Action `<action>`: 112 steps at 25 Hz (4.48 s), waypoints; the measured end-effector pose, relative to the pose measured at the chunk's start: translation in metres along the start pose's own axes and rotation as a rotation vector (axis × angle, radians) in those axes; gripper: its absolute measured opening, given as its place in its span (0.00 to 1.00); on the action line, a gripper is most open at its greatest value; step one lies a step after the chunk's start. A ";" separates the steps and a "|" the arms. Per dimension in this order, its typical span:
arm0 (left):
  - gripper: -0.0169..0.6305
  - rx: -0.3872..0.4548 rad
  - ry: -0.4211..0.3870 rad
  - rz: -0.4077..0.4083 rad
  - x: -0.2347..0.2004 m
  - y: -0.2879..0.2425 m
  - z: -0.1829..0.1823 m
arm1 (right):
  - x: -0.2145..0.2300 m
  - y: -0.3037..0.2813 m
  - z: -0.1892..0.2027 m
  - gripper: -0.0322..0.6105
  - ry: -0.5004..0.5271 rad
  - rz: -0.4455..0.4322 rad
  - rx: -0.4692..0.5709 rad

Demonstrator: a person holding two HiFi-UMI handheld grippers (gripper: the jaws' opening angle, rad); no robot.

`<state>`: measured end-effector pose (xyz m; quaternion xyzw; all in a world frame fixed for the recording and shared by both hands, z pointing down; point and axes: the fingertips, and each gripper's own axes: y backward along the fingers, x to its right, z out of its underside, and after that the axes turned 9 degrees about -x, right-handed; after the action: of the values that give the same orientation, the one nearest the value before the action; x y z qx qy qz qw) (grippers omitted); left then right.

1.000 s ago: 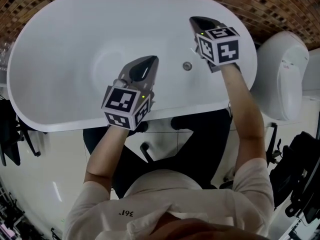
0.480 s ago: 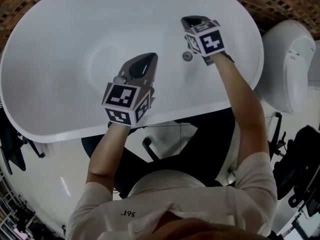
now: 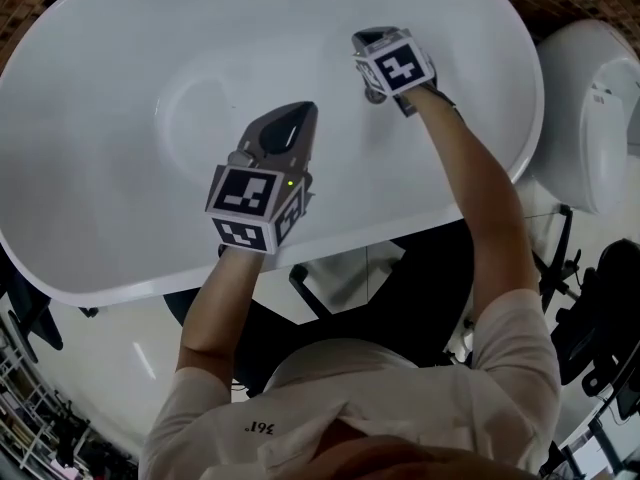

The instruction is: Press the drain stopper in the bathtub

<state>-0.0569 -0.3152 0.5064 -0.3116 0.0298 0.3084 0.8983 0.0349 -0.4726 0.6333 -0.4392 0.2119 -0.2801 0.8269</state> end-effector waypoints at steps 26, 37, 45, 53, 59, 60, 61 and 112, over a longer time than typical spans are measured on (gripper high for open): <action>0.04 -0.104 -0.006 0.069 0.028 -0.035 0.032 | 0.028 -0.182 0.226 0.06 -0.349 -0.054 -0.516; 0.04 -0.135 0.012 0.091 0.034 -0.036 0.037 | 0.004 -0.212 0.275 0.06 -0.206 -0.056 -0.666; 0.04 -0.127 0.032 0.128 0.036 -0.033 0.034 | 0.004 -0.212 0.275 0.07 -0.227 -0.080 -0.727; 0.04 -0.121 0.049 0.153 0.043 -0.031 0.031 | 0.007 -0.226 0.269 0.07 -0.139 -0.016 -0.726; 0.04 -0.125 0.048 0.144 0.039 -0.031 0.034 | 0.005 -0.211 0.270 0.07 -0.159 -0.054 -0.738; 0.04 -0.123 0.048 0.138 0.038 -0.031 0.035 | 0.006 -0.210 0.268 0.07 -0.160 -0.058 -0.745; 0.04 -0.120 0.049 0.130 0.037 -0.033 0.035 | 0.008 -0.208 0.267 0.07 -0.164 -0.058 -0.753; 0.04 0.087 0.138 -0.046 0.055 0.095 -0.018 | 0.019 0.077 0.108 0.06 -0.297 0.062 -0.267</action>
<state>-0.0644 -0.2376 0.4271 -0.2933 0.0980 0.2639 0.9136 0.1348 -0.3841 0.6231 -0.5746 0.1364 -0.1562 0.7917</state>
